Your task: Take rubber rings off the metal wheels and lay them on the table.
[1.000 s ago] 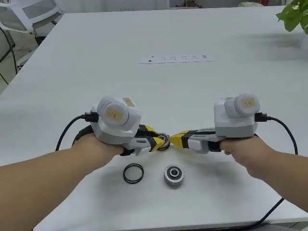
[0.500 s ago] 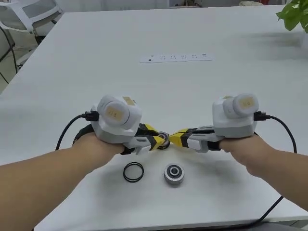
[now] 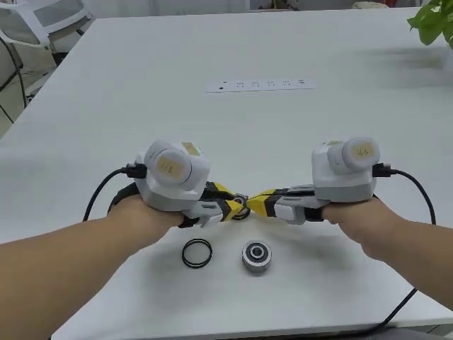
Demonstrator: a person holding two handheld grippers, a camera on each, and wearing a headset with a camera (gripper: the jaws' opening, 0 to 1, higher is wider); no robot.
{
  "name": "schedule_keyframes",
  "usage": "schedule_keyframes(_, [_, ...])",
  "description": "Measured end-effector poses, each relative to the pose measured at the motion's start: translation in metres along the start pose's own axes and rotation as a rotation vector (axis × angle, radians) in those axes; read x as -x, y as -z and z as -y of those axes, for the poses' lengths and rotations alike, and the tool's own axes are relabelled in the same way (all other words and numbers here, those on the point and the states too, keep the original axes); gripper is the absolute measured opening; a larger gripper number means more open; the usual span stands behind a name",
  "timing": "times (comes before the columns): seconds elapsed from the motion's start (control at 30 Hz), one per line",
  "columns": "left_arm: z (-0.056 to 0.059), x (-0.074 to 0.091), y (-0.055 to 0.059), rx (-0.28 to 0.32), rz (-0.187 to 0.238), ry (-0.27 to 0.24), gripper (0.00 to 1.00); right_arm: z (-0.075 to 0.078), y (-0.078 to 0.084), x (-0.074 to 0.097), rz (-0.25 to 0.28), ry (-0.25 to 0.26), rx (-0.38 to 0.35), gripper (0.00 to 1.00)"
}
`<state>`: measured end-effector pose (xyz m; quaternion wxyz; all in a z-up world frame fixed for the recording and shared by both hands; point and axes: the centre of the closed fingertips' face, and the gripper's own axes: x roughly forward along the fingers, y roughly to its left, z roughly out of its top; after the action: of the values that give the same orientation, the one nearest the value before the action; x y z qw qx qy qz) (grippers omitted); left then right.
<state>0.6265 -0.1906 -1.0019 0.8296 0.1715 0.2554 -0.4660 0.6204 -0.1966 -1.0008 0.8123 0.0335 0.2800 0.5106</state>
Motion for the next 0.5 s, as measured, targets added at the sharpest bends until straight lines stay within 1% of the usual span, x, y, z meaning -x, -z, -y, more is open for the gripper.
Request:
schedule_keyframes(0.27, [0.0004, 0.0001, -0.0002, -0.002, 0.002, 0.001, 0.12, -0.0035, -0.0024, -0.0015, 0.007, -0.014, -0.001, 0.0])
schedule_keyframes(0.33, [0.0007, 0.0001, -0.0002, -0.003, 0.002, 0.001, 0.12, -0.0048, -0.0027, -0.0028, 0.006, -0.017, 0.01, 0.0])
schedule_keyframes(0.4, [0.0007, 0.0001, -0.0003, -0.003, 0.002, 0.001, 0.12, -0.0074, -0.0059, -0.0034, 0.023, -0.032, 0.001, 0.0])
schedule_keyframes(0.47, [0.0008, 0.0001, -0.0003, -0.002, 0.003, 0.0, 0.12, -0.0074, -0.0057, -0.0031, 0.016, -0.03, 0.019, 0.0])
schedule_keyframes(0.5, [0.0008, 0.0, -0.0002, -0.002, 0.003, 0.0, 0.12, -0.0072, -0.0056, -0.0029, 0.017, -0.031, 0.012, 0.0])
